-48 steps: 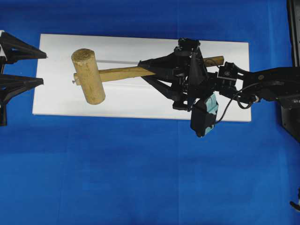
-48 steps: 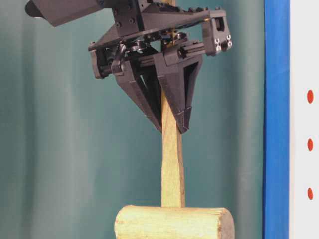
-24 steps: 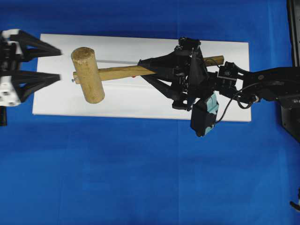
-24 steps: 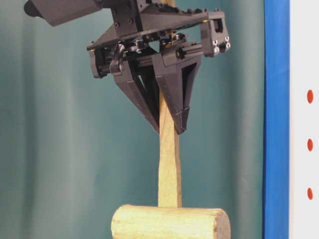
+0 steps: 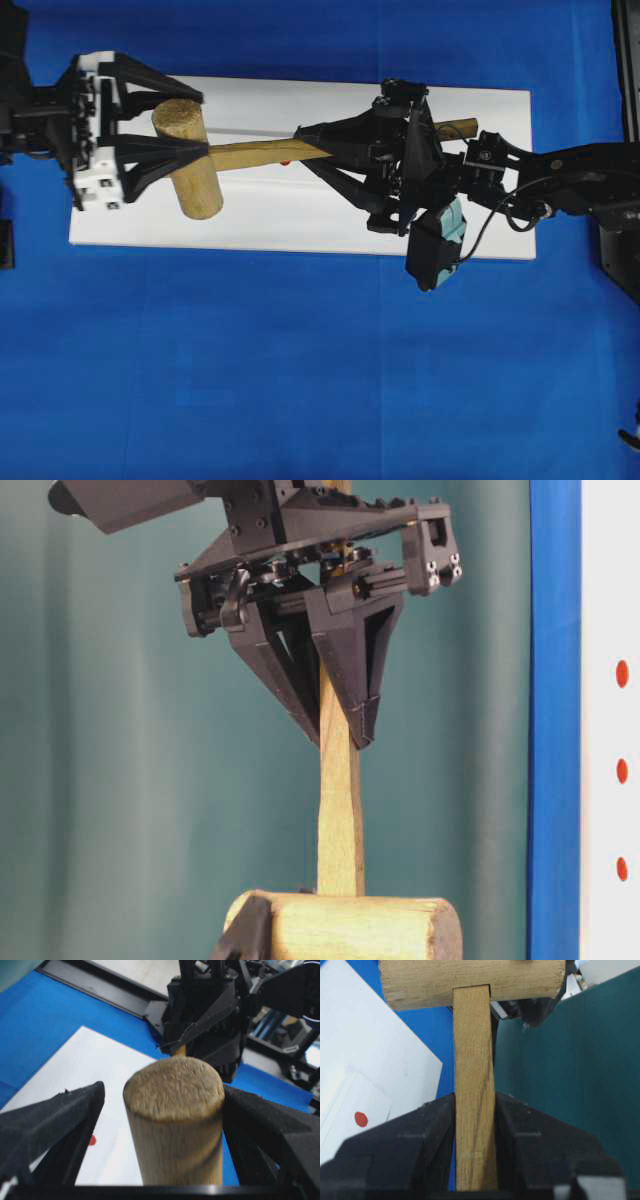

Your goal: Hit the mark with a hammer.

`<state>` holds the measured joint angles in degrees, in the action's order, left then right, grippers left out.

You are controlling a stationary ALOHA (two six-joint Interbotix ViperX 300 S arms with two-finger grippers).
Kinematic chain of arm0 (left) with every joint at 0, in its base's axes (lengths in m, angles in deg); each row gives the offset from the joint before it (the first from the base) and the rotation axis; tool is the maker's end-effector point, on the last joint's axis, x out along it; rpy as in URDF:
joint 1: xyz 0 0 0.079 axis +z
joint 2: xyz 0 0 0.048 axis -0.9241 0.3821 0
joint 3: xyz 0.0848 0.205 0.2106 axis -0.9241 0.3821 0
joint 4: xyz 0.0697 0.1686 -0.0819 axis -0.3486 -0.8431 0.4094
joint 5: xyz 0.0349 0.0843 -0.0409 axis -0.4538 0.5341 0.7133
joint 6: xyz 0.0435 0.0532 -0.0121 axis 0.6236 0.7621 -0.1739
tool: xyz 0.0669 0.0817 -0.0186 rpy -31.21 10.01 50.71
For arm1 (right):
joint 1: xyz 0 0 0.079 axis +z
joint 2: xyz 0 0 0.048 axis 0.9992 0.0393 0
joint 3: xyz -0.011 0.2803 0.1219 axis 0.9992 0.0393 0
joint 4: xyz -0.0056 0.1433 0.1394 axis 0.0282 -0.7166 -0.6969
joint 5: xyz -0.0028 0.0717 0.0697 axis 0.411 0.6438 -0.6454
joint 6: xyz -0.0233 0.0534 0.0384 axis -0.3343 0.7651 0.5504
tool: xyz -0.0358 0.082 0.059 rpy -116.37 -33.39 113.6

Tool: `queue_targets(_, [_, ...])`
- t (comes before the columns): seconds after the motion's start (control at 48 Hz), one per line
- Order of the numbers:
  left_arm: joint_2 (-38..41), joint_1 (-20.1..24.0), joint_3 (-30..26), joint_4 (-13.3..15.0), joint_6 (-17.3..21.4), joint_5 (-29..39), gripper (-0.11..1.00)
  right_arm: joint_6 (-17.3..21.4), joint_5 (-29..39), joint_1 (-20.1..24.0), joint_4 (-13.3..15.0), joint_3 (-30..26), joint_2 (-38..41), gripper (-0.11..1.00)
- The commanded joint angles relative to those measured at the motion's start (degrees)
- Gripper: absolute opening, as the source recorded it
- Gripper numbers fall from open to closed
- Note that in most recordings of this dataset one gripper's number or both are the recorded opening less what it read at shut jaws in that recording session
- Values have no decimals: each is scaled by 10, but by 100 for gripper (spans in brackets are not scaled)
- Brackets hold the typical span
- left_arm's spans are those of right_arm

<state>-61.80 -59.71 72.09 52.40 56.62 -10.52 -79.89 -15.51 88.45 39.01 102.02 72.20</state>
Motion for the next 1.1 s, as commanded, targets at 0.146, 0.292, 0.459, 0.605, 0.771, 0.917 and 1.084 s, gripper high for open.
queue_targets(0.146, [6,2,-20,0,-5,6,92,2,-9,2,0,-19,-13,10])
queue_targets(0.292, [4,0,-18,1,-22,8,71,4,-3,-3,-4,-22,-13,10])
queue_targets(0.459, [4,-11,-18,0,-19,11,46,4,25,-7,-14,-33,-13,10])
queue_targets(0.605, [4,-11,-18,0,-20,18,46,4,35,-7,-15,-38,-13,10])
queue_targets(0.771, [4,-12,-19,0,-20,19,46,5,48,-9,-22,-40,-13,10])
queue_targets(0.917, [3,-12,-19,0,-20,19,46,5,81,-17,-52,-48,-12,10])
queue_targets(1.084, [3,-12,-20,0,-18,19,46,5,105,-19,-59,-54,-13,16])
